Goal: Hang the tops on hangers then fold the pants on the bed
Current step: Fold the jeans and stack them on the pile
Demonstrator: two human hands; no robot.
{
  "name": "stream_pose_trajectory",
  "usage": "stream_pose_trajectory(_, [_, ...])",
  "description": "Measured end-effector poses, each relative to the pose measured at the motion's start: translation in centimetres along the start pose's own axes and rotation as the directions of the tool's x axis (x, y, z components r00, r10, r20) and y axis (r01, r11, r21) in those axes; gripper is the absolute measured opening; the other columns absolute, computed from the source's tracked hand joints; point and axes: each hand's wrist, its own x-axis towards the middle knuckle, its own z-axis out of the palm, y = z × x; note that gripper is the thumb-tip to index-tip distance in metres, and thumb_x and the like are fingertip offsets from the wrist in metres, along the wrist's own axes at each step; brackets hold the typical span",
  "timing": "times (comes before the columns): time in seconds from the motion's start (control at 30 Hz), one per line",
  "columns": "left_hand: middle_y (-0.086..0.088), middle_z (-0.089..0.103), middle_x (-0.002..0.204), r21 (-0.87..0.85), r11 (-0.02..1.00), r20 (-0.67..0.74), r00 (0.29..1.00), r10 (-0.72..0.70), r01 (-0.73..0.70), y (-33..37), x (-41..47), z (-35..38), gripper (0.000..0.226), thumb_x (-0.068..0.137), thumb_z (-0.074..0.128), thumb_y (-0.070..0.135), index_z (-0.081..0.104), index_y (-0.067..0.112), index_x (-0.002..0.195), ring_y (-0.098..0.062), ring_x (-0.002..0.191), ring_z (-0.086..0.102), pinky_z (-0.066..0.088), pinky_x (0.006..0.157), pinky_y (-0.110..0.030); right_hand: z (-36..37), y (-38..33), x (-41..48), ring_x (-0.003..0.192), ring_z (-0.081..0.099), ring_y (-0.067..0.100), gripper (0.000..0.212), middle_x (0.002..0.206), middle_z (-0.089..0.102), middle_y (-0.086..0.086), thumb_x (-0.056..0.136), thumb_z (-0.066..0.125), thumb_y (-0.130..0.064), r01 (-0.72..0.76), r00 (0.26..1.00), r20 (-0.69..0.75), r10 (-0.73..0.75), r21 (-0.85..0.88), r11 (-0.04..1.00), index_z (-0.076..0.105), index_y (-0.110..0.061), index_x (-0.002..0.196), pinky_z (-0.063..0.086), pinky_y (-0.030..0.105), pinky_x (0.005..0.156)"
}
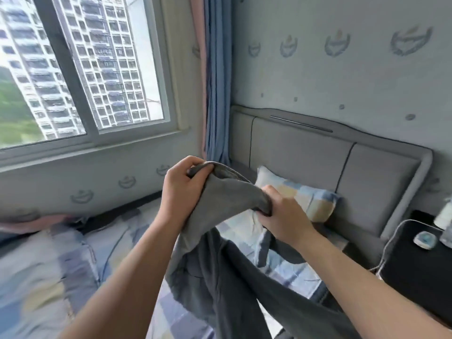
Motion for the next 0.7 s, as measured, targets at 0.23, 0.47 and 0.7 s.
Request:
stream_pose_trajectory(0.23, [-0.006, 0.063, 0.118, 0.393, 0.789, -0.154, 0.880, -0.450, 0.473, -14.2, 0.6, -8.3, 0.018, 0.096, 0.064, 0.028, 0.070, 0.027, 0.113, -0.029, 0.113, 0.058, 0.045, 0.102, -0.042, 10.6, -8.1, 8.8, 0.070, 0.058, 0.022, 0.019, 0.074, 0.066, 0.010, 0.078, 0.074, -0.022, -0.312, 0.918, 0.333, 0.214, 0.273, 0.910, 0.061, -0.010, 0.074, 0.041, 0.030, 0.056])
stream_pose_trajectory(0.47, [0.017, 0.064, 0.124, 0.141, 0.749, 0.113, 0.741, -0.661, 0.647, -17.3, -14.4, -9.2, 0.058, 0.081, 0.059, 0.071, 0.059, 0.035, 0.126, -0.001, 0.117, 0.059, 0.049, 0.097, -0.026, 21.6, -9.5, 9.3, 0.082, 0.062, 0.025, 0.011, 0.091, 0.064, 0.016, 0.096, 0.059, -0.005, -0.840, 0.504, 0.839, 0.207, 0.419, 0.345, 0.068, -0.002, 0.091, 0.052, 0.036, 0.082])
stream_pose_trajectory(0.7, [0.009, 0.070, 0.118, 0.097, 0.626, -0.136, 0.634, -0.761, 0.773, -17.3, -18.3, -5.7, 0.057, 0.072, 0.077, 0.035, 0.060, 0.024, 0.126, -0.013, 0.113, 0.064, 0.053, 0.094, -0.038, 24.5, -11.9, 9.8, 0.083, 0.069, 0.025, 0.013, 0.090, 0.069, 0.015, 0.098, 0.053, -0.002, -0.912, 0.331, 0.942, -0.052, 0.333, 0.239, 0.066, 0.002, 0.098, 0.059, 0.035, 0.081])
